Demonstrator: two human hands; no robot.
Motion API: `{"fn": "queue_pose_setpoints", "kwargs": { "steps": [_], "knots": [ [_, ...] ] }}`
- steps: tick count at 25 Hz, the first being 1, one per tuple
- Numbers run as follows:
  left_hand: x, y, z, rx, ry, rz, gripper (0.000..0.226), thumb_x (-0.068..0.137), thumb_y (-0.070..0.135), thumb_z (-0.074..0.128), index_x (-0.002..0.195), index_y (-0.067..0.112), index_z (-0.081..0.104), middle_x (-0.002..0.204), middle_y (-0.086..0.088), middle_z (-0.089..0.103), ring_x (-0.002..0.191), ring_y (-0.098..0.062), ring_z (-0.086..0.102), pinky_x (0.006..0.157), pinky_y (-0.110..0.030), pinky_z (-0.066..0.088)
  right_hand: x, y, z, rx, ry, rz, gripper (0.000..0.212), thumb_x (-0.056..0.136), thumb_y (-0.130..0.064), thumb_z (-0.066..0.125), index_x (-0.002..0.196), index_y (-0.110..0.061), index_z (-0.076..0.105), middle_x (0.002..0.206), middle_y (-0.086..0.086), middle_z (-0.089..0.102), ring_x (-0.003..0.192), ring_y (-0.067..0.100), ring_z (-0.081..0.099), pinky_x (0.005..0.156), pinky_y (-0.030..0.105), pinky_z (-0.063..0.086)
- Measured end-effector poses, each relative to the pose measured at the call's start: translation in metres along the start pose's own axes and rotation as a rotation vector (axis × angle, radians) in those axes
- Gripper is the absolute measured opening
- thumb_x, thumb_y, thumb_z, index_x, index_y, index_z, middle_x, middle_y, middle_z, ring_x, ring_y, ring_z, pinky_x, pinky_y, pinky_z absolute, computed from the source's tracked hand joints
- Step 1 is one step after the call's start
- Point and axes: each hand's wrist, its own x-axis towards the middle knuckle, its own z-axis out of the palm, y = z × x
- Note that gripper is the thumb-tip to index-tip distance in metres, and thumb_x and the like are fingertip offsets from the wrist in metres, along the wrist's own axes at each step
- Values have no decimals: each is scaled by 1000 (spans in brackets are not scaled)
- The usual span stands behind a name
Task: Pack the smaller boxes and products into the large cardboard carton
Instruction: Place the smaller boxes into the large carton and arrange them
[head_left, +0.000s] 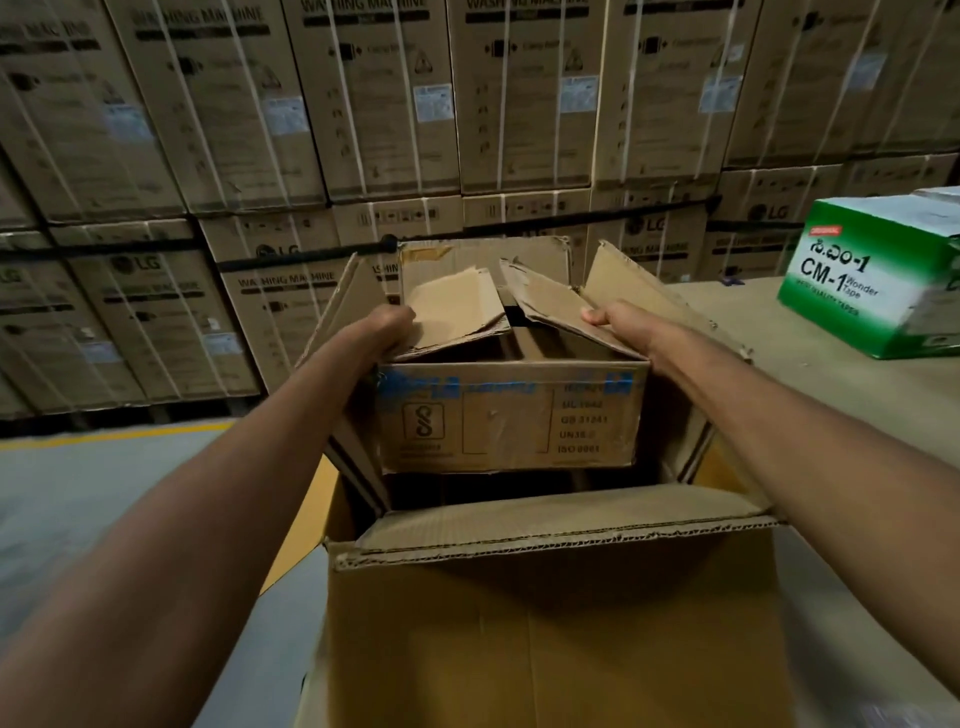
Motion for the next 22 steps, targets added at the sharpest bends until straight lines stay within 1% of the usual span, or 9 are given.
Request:
{"fn": "queue_pose_setpoints", "kwargs": {
  "steps": [2, 4, 9, 12, 14, 17, 19, 20, 22],
  "knots": [
    [6, -8, 12, 17, -16, -13, 47, 111, 29, 38, 147, -2, 42, 131, -17, 54, 101, -23, 57, 78, -24, 39, 14, 9, 3, -83, 62, -39, 56, 92, -58, 58, 131, -18, 63, 124, 10, 66, 108, 30, 64, 102, 47, 50],
    [9, -16, 22, 26, -17, -7, 55, 112, 36, 32, 151, -3, 35, 145, -19, 48, 128, -30, 51, 88, -30, 34, 29, 19, 5, -175, 119, -67, 67, 87, -68, 53, 133, -22, 64, 128, 9, 65, 110, 31, 61, 104, 49, 45],
    [21, -33, 40, 84, -113, 2, 71, 108, 54, 25, 148, -4, 37, 140, -19, 51, 118, -29, 51, 89, -33, 36, 39, 39, 18, -288, 201, -38, 82, 93, -79, 37, 138, -15, 60, 124, 10, 64, 102, 27, 58, 89, 41, 42],
    [30, -59, 52, 217, -185, -35, 80, 104, 62, 33, 156, 2, 21, 156, -20, 34, 140, -36, 40, 106, -41, 37, 45, 52, 30, -293, 213, -86, 81, 97, -75, 35, 139, -9, 59, 116, 10, 62, 99, 27, 56, 82, 37, 39],
    [37, -78, 62, 398, -231, -44, 82, 102, 62, 40, 157, 7, 17, 159, -22, 29, 142, -40, 36, 115, -49, 34, 48, 59, 36, -334, 176, -90, 81, 97, -76, 32, 134, -10, 61, 118, 10, 66, 99, 28, 62, 79, 37, 45],
    [40, -91, 81, 616, -370, 46, 82, 103, 57, 41, 162, 10, 7, 168, -19, 9, 151, -39, 22, 122, -49, 23, 51, 79, 43, -503, -16, 19, 81, 99, -75, 27, 141, -11, 54, 136, 14, 61, 118, 33, 61, 101, 44, 48],
    [39, -88, 91, 765, -474, 122, 86, 98, 69, 37, 161, 18, 8, 168, -14, 4, 152, -38, 20, 122, -54, 23, 55, 95, 47, -627, -101, 118, 86, 100, -71, 32, 158, -8, 33, 158, 17, 41, 140, 37, 46, 116, 50, 38],
    [39, -84, 94, 835, -506, 131, 93, 92, 79, 34, 160, 20, 10, 168, -11, 7, 151, -38, 22, 121, -57, 25, 57, 100, 50, -689, -94, 123, 88, 101, -69, 34, 162, -7, 23, 164, 18, 32, 146, 38, 39, 120, 50, 34],
    [41, -74, 96, 914, -516, 202, 106, 80, 94, 27, 157, 22, 21, 167, -7, 15, 149, -37, 25, 118, -60, 26, 56, 93, 55, -857, -43, 26, 79, 102, -65, 37, 159, -10, 31, 161, 17, 37, 142, 36, 43, 116, 51, 38]
  ]
}}
